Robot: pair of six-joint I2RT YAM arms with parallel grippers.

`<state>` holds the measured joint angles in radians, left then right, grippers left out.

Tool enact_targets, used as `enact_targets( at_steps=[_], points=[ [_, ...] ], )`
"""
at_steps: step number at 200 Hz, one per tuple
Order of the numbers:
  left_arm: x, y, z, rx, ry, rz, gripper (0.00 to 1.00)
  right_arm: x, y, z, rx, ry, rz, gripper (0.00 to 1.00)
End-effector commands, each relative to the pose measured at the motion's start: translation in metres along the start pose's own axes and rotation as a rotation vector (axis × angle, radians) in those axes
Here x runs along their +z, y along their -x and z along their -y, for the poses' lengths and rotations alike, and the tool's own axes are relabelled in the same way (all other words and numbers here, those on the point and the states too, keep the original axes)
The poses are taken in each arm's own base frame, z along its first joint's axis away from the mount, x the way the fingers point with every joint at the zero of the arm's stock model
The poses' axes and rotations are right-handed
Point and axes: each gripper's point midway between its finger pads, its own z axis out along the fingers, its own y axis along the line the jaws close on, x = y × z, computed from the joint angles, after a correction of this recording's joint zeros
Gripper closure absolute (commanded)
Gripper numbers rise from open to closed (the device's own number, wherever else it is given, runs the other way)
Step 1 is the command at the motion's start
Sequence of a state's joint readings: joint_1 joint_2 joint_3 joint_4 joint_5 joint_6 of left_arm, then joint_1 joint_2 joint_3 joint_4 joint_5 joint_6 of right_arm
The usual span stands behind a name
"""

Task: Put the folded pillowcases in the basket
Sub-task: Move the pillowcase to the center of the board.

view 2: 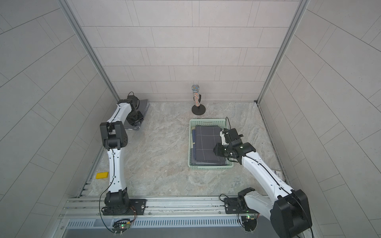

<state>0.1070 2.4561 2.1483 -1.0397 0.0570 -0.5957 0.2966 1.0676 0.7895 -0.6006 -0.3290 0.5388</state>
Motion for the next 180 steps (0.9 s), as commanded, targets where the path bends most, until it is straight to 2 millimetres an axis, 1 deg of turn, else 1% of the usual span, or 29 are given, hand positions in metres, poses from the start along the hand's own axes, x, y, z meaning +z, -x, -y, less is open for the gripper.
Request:
enact_targets(
  at_steps=[1, 18, 31, 34, 44, 68, 78, 87, 91, 96, 103, 113, 124, 136, 144, 161, 171, 180],
  points=[
    [0.034, -0.083, -0.017, -0.051, 0.022, -0.243, 0.56, -0.022, 0.012, -0.011, -0.017, 0.019, 0.054, 0.61],
    [0.038, -0.128, -0.015, -0.052, -0.008, -0.306, 0.57, -0.034, 0.019, -0.017, -0.023, 0.032, 0.079, 0.61],
    [0.036, -0.162, -0.01, -0.036, -0.034, -0.342, 0.58, -0.044, 0.022, -0.022, -0.023, 0.05, 0.1, 0.6],
    [0.035, -0.17, -0.009, -0.054, -0.037, -0.344, 0.58, -0.046, 0.022, -0.023, -0.023, 0.053, 0.103, 0.6],
    [0.03, -0.193, -0.001, -0.042, -0.068, -0.345, 0.59, -0.053, 0.024, -0.027, -0.023, 0.065, 0.117, 0.6],
    [0.013, -0.247, 0.009, 0.013, -0.11, -0.337, 0.59, -0.071, 0.022, -0.031, -0.022, 0.083, 0.143, 0.6],
    [0.008, -0.267, 0.009, 0.03, -0.128, -0.33, 0.59, -0.079, 0.019, -0.031, -0.021, 0.089, 0.153, 0.6],
    [0.008, -0.29, 0.003, 0.038, -0.128, -0.335, 0.59, -0.084, 0.016, -0.032, -0.019, 0.095, 0.157, 0.59],
    [0.008, -0.298, 0.004, 0.037, -0.148, -0.336, 0.59, -0.086, 0.015, -0.032, -0.018, 0.099, 0.16, 0.59],
    [0.009, -0.311, 0.0, 0.038, -0.161, -0.346, 0.59, -0.089, 0.014, -0.033, -0.016, 0.105, 0.163, 0.59],
    [0.009, -0.322, -0.007, 0.032, -0.163, -0.342, 0.59, -0.092, 0.012, -0.033, -0.014, 0.111, 0.167, 0.58],
    [0.007, -0.332, -0.01, 0.033, -0.2, -0.319, 0.59, -0.095, 0.01, -0.033, -0.012, 0.117, 0.17, 0.58],
    [-0.001, -0.336, -0.017, 0.039, -0.204, -0.293, 0.59, -0.097, 0.007, -0.033, -0.013, 0.117, 0.168, 0.58],
    [-0.015, -0.337, -0.017, 0.046, -0.245, -0.26, 0.58, -0.097, 0.006, -0.033, -0.018, 0.116, 0.16, 0.57],
    [-0.028, -0.337, -0.013, 0.047, -0.288, -0.241, 0.57, -0.097, 0.005, -0.033, -0.019, 0.116, 0.157, 0.57],
    [-0.056, -0.332, 0.001, 0.067, -0.412, -0.199, 0.49, -0.096, 0.007, -0.038, -0.03, 0.135, 0.157, 0.57],
    [-0.068, -0.324, -0.001, 0.1, -0.425, -0.15, 0.45, -0.096, 0.008, -0.044, -0.046, 0.153, 0.148, 0.57],
    [-0.08, -0.32, 0.002, 0.138, -0.461, -0.126, 0.43, -0.096, 0.008, -0.051, -0.073, 0.159, 0.136, 0.57]
  ],
)
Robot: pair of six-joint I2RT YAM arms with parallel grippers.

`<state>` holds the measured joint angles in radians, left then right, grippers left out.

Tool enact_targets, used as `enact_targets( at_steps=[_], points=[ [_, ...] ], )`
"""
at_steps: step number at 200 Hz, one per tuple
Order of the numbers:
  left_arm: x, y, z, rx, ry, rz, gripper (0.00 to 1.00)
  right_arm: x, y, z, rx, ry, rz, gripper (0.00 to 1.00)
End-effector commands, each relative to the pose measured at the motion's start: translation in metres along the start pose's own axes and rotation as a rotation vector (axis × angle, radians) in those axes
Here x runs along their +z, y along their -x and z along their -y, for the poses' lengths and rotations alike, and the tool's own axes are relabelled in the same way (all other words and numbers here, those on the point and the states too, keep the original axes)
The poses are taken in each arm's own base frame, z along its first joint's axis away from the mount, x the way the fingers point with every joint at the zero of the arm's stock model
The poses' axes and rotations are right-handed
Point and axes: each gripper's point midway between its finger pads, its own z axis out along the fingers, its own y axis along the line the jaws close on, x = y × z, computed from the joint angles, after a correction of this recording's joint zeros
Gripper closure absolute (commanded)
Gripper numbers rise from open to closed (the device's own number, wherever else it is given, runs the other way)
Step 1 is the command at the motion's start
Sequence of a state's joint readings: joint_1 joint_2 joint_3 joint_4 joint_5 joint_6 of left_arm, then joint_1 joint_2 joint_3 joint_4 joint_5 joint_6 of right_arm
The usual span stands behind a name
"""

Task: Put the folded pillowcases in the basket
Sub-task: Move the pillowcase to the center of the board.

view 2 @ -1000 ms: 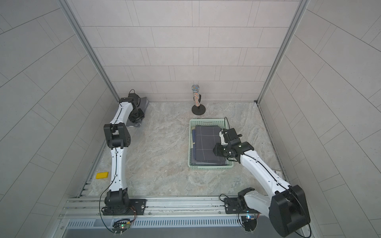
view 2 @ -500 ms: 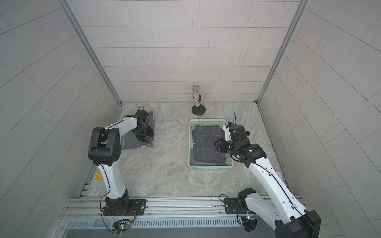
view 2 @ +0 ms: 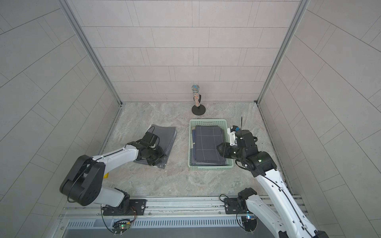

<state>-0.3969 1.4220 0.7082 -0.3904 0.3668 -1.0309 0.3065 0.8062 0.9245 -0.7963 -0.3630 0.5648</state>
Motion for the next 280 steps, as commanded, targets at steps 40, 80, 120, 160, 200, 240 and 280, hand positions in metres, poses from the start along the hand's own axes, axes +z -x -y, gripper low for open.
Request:
enact_targets(
  at_steps=[40, 80, 120, 160, 200, 240, 280],
  points=[
    [-0.046, 0.013, 0.006, 0.145, 0.027, 0.08, 0.35, 0.006, -0.011, -0.039, -0.122, 0.029, -0.037, 0.54],
    [-0.005, -0.002, -0.046, 0.032, 0.19, -0.067, 0.38, 0.013, -0.02, -0.056, -0.161, 0.037, -0.037, 0.54],
    [0.032, -0.029, -0.058, -0.01, 0.177, -0.126, 0.39, 0.006, -0.017, -0.059, -0.163, 0.037, -0.013, 0.56],
    [0.054, -0.05, -0.025, -0.012, 0.065, -0.077, 0.4, 0.005, -0.019, -0.053, -0.155, 0.02, -0.009, 0.56],
    [0.023, -0.041, 0.006, 0.006, -0.025, 0.067, 0.39, 0.006, -0.021, -0.052, -0.16, 0.012, -0.016, 0.56],
    [-0.057, -0.018, 0.045, 0.149, -0.122, 0.203, 0.34, 0.009, -0.021, -0.062, -0.188, 0.025, -0.029, 0.55],
    [-0.111, 0.048, 0.045, 0.203, -0.044, 0.214, 0.31, 0.03, -0.032, -0.109, -0.296, 0.07, -0.064, 0.54]
  ],
)
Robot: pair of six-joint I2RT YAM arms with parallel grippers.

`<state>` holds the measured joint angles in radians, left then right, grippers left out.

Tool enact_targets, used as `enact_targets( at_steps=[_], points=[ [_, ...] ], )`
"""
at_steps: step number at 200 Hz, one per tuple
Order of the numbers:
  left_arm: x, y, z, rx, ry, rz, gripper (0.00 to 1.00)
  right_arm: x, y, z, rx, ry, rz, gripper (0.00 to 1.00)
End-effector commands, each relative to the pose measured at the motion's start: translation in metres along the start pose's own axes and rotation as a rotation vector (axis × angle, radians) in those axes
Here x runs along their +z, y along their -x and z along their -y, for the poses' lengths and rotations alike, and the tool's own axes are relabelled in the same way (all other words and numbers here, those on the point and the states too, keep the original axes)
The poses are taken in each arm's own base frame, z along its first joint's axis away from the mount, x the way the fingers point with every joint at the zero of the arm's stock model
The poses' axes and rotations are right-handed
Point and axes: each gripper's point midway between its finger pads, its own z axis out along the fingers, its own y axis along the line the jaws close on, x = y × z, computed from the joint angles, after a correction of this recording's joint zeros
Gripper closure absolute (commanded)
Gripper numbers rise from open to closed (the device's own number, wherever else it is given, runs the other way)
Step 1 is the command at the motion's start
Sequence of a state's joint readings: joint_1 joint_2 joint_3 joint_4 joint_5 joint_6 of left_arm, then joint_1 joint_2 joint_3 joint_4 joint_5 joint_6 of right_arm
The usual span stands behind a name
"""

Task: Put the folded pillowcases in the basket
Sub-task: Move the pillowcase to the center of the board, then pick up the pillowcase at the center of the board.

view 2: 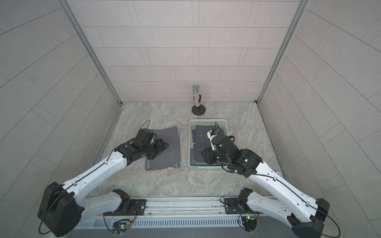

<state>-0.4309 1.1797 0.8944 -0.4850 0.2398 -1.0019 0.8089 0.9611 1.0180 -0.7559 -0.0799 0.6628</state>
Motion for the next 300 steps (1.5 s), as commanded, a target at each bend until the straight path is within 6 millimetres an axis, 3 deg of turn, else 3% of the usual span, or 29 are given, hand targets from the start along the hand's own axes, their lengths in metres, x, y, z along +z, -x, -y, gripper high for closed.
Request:
enact_targets(
  at_steps=[1, 35, 77, 117, 133, 155, 204, 230, 278, 300],
  points=[
    [-0.011, 0.025, -0.033, 0.086, 0.156, -0.065, 0.31, 0.009, 0.011, -0.029, -0.053, 0.029, 0.028, 0.53],
    [0.016, 0.082, -0.069, 0.061, 0.262, -0.126, 0.3, 0.039, 0.011, -0.076, -0.115, 0.081, -0.024, 0.46],
    [0.055, 0.135, -0.112, 0.044, 0.396, -0.12, 0.31, 0.072, 0.014, -0.092, -0.089, 0.086, -0.051, 0.39],
    [0.093, 0.17, -0.102, 0.019, 0.253, -0.042, 0.36, 0.119, -0.005, -0.097, -0.072, 0.06, -0.153, 0.38],
    [0.104, 0.172, -0.103, 0.013, 0.246, -0.058, 0.36, 0.137, -0.017, -0.095, -0.063, 0.054, -0.19, 0.38],
    [0.117, 0.17, -0.12, 0.031, 0.315, -0.109, 0.37, 0.156, -0.028, -0.091, -0.058, 0.035, -0.227, 0.38],
    [0.127, 0.161, -0.156, 0.039, 0.438, -0.174, 0.42, 0.194, -0.04, -0.09, -0.045, 0.001, -0.286, 0.37],
    [0.13, 0.154, -0.163, 0.005, 0.441, -0.198, 0.53, 0.209, -0.055, -0.077, -0.045, -0.048, -0.319, 0.35],
    [0.125, 0.149, -0.16, -0.009, 0.415, -0.183, 0.79, 0.212, -0.065, -0.053, -0.032, -0.128, -0.307, 0.33],
    [0.125, 0.146, -0.16, -0.015, 0.411, -0.185, 0.82, 0.219, -0.07, -0.05, -0.025, -0.135, -0.316, 0.33]
  ],
)
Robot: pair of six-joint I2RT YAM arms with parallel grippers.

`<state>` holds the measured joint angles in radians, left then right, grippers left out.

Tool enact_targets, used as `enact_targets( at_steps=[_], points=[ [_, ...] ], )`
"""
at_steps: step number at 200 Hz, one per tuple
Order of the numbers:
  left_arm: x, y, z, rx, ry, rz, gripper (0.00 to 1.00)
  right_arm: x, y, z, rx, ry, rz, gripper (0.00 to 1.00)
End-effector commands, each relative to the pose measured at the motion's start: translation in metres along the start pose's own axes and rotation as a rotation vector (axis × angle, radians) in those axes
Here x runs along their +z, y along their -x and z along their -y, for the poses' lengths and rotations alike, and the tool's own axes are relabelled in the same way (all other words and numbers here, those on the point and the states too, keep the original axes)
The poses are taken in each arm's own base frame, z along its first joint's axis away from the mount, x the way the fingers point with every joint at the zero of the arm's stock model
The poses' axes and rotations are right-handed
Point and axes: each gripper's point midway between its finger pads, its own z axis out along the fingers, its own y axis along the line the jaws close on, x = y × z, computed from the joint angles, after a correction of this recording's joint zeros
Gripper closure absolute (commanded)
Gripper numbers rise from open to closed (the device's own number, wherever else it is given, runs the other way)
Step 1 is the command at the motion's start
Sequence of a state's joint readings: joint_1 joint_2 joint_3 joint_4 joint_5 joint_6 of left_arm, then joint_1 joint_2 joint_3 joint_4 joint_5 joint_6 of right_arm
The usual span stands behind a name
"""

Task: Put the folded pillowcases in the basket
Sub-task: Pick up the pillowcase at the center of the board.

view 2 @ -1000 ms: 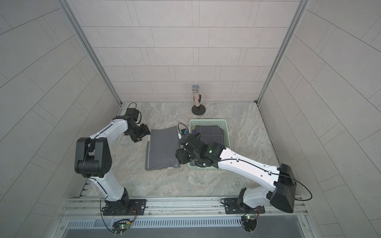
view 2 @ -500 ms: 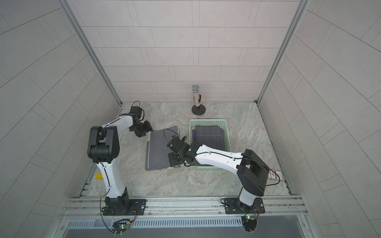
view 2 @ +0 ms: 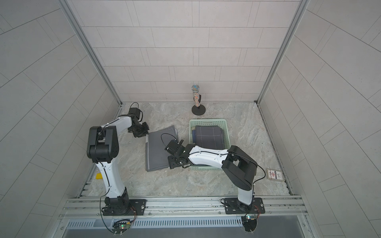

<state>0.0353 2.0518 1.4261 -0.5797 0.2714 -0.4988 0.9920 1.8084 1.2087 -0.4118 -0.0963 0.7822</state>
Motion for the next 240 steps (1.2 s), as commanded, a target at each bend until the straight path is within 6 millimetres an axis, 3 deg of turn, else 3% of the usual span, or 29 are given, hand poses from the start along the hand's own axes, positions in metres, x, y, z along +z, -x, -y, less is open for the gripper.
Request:
enact_targets(
  at_steps=[1, 46, 91, 109, 134, 161, 179, 202, 240],
  points=[
    [0.007, -0.021, -0.015, -0.021, 0.039, -0.065, 0.82, 0.008, -0.003, 0.013, 0.021, -0.049, 0.002, 0.33],
    [0.004, -0.023, -0.019, -0.029, 0.038, -0.062, 0.86, 0.037, -0.009, 0.027, 0.069, -0.053, -0.043, 0.33],
    [0.001, -0.021, -0.015, -0.04, 0.017, -0.054, 0.88, 0.048, -0.021, 0.03, 0.08, -0.07, -0.078, 0.37],
    [0.001, -0.023, -0.013, -0.051, 0.003, -0.055, 0.9, 0.054, -0.024, 0.026, 0.072, -0.064, -0.09, 0.47],
    [-0.003, -0.026, -0.013, -0.064, -0.009, -0.052, 1.0, 0.057, -0.023, 0.02, 0.063, -0.055, -0.09, 0.69],
    [-0.016, -0.032, -0.009, -0.081, -0.032, -0.04, 1.0, 0.053, -0.016, 0.016, 0.05, -0.05, -0.07, 0.88],
    [-0.033, -0.039, -0.005, -0.091, -0.066, -0.002, 1.0, 0.048, -0.011, 0.012, 0.048, -0.037, -0.053, 1.0],
    [-0.064, -0.043, -0.001, -0.088, -0.1, 0.065, 1.0, 0.03, -0.005, 0.002, 0.048, -0.002, -0.027, 1.0],
    [-0.123, -0.048, 0.017, -0.061, -0.188, 0.167, 1.0, -0.036, 0.01, -0.014, -0.031, 0.002, 0.09, 1.0]
  ],
)
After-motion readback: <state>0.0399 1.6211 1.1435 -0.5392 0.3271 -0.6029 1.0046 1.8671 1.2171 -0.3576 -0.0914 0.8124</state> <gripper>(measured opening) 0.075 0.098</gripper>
